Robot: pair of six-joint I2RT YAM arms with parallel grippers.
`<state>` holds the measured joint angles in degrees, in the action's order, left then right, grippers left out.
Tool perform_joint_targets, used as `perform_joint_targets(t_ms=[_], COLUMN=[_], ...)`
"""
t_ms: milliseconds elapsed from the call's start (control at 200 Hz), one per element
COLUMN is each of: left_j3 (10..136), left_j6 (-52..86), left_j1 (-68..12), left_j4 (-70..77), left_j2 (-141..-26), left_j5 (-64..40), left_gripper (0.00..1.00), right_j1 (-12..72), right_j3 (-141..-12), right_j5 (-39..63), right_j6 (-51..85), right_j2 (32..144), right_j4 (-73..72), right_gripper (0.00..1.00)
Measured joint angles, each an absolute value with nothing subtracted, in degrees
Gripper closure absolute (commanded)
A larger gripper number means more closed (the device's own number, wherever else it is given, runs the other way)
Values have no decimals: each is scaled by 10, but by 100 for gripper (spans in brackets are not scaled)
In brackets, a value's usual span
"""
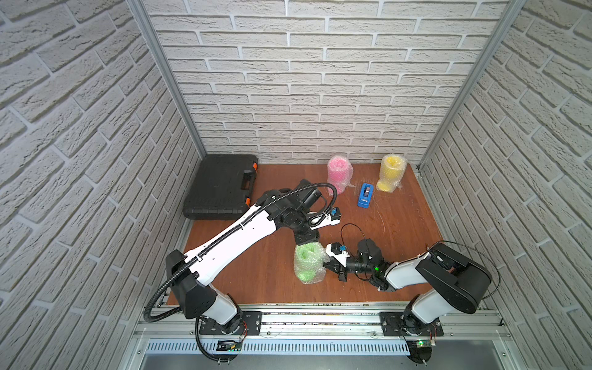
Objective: Wrap wine glasses in bubble wrap
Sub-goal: Wrap the wine glass in bubble wrap.
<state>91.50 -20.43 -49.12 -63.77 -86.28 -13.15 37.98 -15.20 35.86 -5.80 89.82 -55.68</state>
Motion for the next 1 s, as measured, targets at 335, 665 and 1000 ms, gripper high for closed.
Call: perform_joint_targets(t_ms=[335,665,1000], left_j3=[809,735,747], left_j6=[-192,-182,-179], left_j1=[-491,-491,-479], left_j4=[-657,-593,-581], left_j2=[-863,-895,-872], left_j5=[-218,-244,-222], left_gripper=[53,56,48], right_j1=[380,380,380], right_j3=[-152,-152,-158], right_j5=[358,356,351], right_j6=[-58,-58,-60], right_j2=[899,901,901], right_j4=[-553,-551,-548], right_gripper=[97,97,97])
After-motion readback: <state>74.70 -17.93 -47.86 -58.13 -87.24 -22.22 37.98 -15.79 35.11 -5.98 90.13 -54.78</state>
